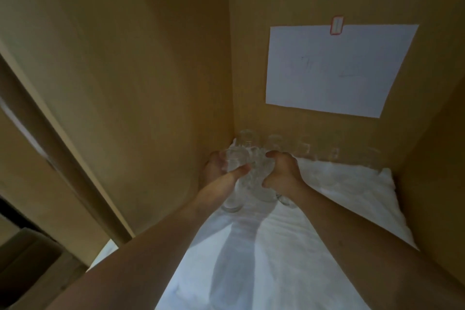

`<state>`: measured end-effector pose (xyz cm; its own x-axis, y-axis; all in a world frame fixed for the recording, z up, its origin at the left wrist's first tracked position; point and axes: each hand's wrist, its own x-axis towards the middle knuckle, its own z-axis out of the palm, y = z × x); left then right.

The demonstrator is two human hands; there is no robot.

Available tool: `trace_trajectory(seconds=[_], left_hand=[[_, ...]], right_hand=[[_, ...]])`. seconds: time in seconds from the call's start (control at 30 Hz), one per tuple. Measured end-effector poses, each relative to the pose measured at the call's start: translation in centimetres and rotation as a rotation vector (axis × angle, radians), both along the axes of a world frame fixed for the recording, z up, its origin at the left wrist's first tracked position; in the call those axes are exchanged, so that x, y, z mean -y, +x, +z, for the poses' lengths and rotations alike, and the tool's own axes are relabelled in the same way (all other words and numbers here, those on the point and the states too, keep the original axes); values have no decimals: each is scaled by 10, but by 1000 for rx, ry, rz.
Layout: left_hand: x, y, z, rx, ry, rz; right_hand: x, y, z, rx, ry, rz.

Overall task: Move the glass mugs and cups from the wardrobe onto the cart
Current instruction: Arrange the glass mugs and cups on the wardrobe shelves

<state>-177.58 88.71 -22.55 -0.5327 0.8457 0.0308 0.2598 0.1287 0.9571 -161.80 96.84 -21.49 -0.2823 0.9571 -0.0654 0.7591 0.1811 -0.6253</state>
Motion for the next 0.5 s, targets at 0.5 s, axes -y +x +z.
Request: trace_trajectory(seconds=[0.5], left_hand=[[-2, -23, -1, -135, -38, -33]], right_hand=[[-10, -9, -16, 208, 19, 93]])
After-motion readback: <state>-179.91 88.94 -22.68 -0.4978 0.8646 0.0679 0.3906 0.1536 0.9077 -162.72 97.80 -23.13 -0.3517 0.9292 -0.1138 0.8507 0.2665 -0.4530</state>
